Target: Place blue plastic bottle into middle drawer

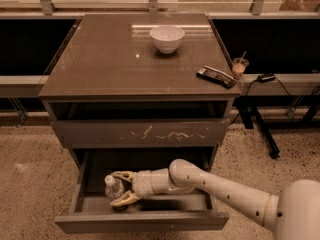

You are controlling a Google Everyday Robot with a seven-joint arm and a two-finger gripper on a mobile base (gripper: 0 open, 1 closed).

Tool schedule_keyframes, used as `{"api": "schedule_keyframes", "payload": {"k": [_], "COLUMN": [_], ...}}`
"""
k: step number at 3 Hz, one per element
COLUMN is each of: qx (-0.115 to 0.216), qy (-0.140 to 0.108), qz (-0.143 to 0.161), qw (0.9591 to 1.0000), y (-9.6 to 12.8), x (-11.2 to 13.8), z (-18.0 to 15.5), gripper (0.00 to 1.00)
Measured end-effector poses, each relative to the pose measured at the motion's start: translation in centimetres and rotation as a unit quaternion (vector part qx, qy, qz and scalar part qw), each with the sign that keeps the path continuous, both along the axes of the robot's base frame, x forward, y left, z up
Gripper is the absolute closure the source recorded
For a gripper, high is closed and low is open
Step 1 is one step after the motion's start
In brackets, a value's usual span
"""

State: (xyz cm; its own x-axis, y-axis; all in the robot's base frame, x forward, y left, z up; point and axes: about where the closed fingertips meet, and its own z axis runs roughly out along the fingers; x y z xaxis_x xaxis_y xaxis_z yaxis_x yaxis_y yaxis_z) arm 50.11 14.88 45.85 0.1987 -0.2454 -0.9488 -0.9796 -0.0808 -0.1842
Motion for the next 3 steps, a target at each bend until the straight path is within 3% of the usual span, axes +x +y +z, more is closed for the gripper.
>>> {"api": "schedule_keyframes", "payload": {"k": [1,3], "qx": [0.0,-0.008], "qy": [0.0,-0.001], "qz": [0.0,-0.01], "qw": [1.0,0.9999], "y": [0.01,0.32], "x": [0.0,0.03], "z": [0.0,0.8], "gripper": [0.0,0.0]}}
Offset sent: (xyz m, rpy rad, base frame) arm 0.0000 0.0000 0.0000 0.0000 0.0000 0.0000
